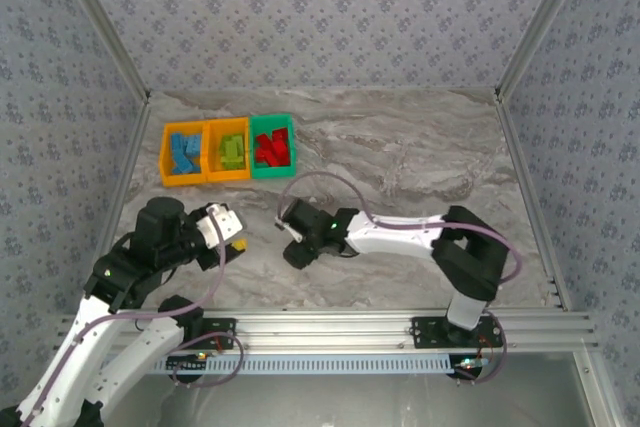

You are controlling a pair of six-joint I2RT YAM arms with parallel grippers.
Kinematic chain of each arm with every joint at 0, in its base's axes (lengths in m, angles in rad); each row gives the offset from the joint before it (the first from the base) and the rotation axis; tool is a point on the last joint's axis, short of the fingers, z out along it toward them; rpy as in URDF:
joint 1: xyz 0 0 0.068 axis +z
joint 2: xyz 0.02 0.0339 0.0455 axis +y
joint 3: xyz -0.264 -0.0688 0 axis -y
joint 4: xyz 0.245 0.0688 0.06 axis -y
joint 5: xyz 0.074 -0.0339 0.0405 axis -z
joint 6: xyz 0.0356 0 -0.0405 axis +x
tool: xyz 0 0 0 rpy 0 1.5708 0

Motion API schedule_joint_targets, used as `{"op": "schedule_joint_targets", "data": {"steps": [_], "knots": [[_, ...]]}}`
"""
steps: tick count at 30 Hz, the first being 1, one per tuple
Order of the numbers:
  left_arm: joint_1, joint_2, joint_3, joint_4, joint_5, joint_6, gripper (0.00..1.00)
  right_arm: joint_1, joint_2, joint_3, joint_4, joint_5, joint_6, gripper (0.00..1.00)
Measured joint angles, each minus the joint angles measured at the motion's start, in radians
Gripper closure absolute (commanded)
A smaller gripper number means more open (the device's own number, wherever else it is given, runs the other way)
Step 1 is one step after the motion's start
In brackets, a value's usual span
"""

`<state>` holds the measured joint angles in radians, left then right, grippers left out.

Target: Sort the legos into containers by color

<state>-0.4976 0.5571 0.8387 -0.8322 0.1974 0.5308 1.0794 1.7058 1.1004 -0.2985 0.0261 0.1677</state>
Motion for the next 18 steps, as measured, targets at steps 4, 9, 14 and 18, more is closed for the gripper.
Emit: {"op": "schedule_joint_targets", "data": {"steps": [4,9,14,18], "knots": [[0.001,0.008,0.015,0.082,-0.062,-0.127,0.27,-0.042,-0.066,0.019,0.18,-0.016,-0.013,0.46],[0.024,0.032,0.063,0.185,-0.175,-0.287,0.26,-0.1,0.035,0.096,0.455,-0.024,-0.059,0.46],[0.047,0.045,0.082,0.201,-0.24,-0.376,0.21,-0.156,0.293,0.373,0.501,-0.035,-0.127,0.46],[0.047,0.046,0.082,0.196,-0.249,-0.403,0.13,-0.185,0.469,0.606,0.456,-0.045,-0.171,0.45]]}}
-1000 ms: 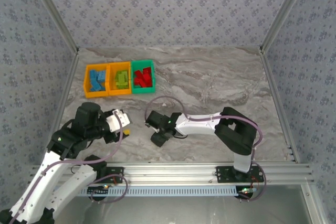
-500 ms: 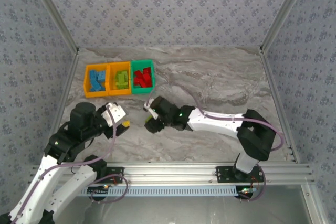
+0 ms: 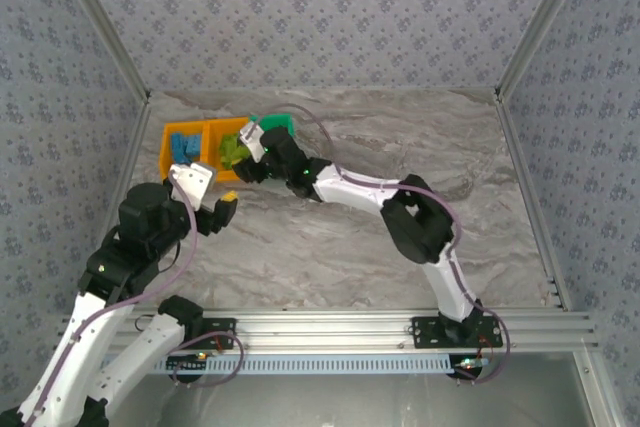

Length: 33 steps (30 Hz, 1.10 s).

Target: Sort the legos into containers by color

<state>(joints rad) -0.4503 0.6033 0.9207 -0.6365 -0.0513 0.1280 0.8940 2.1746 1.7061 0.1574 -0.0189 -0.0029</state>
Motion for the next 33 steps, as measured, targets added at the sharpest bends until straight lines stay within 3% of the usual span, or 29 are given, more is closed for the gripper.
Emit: {"op": "schedule_joint_targets", "data": {"steps": [5,8,10,14,22,29,33], "knots": [[0.001,0.006,0.0,-0.023,-0.003,-0.007,0.03,-0.011,0.196,0.291,-0.123,0.004,-0.043,0.41],[0.005,0.01,0.0,-0.042,-0.003,-0.006,0.01,-0.011,0.282,0.419,-0.201,0.008,-0.06,0.27],[0.006,0.013,0.0,-0.05,-0.008,-0.006,0.01,-0.011,0.307,0.447,-0.241,0.008,-0.075,0.22],[0.013,0.017,0.0,-0.058,-0.018,-0.019,0.01,-0.011,0.306,0.438,-0.291,0.008,-0.093,0.21],[0.045,0.044,-0.017,-0.019,-0.026,-0.148,0.01,-0.011,0.106,0.129,-0.228,0.019,-0.103,0.2],[0.083,0.08,-0.175,0.15,-0.09,-0.298,0.01,-0.037,-0.313,-0.294,-0.111,0.04,-0.076,0.16],[0.124,0.156,-0.23,0.206,-0.139,-0.418,0.01,-0.072,-0.51,-0.434,-0.089,0.061,-0.023,0.16]]}}
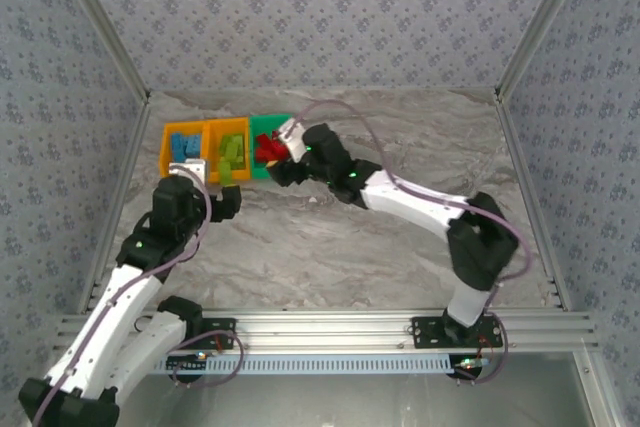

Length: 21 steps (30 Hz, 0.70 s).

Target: Sort the legos into containers by color

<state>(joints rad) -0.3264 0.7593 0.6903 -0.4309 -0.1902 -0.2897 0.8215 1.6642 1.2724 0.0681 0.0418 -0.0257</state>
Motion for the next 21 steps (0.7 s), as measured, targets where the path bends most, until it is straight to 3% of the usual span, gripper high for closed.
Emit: {"op": "schedule_joint_targets", "data": {"steps": [5,10,15,21], "knots": [[0.024,0.167,-0.012,0.018,-0.001,-0.122,0.01,-0.011,-0.151,-0.137,-0.064,0.013,0.098,0.1],[0.073,0.365,-0.027,0.118,0.066,-0.169,0.03,-0.013,-0.288,-0.274,-0.164,0.004,0.192,0.07],[0.121,0.673,0.053,0.23,0.092,-0.151,0.14,-0.017,-0.389,-0.315,-0.229,-0.004,0.241,0.06],[0.133,0.856,0.141,0.322,0.112,-0.096,0.31,-0.017,-0.467,-0.335,-0.275,0.002,0.273,0.04]]}}
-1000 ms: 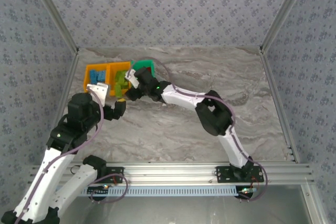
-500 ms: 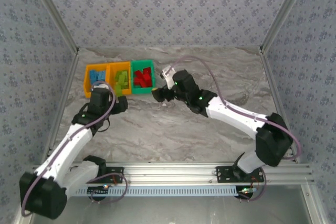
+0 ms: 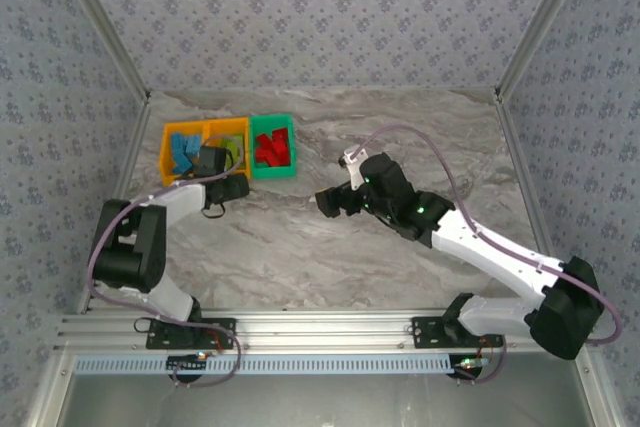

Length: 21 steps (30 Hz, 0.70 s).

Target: Sort the legos into containers by color

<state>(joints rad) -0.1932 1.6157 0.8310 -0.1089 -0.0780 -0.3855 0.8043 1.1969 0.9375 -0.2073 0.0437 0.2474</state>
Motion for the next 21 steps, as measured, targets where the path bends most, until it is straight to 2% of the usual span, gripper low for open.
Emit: {"op": "schedule_joint_targets", "data": {"steps": [9,14,17,21], "knots": [[0.004,0.032,0.038,0.029,0.029,0.035,0.55,-0.002,-0.039,-0.04,-0.008,0.013,0.042,0.03],[0.008,0.035,0.043,0.031,0.045,0.037,0.62,-0.002,-0.037,-0.04,-0.008,0.013,0.054,0.03],[0.01,0.036,0.046,0.032,0.045,0.04,0.7,-0.002,-0.034,-0.04,-0.008,0.013,0.06,0.02],[0.01,0.036,0.05,0.031,0.045,0.039,0.72,-0.002,-0.03,-0.04,-0.008,0.013,0.066,0.02]]}}
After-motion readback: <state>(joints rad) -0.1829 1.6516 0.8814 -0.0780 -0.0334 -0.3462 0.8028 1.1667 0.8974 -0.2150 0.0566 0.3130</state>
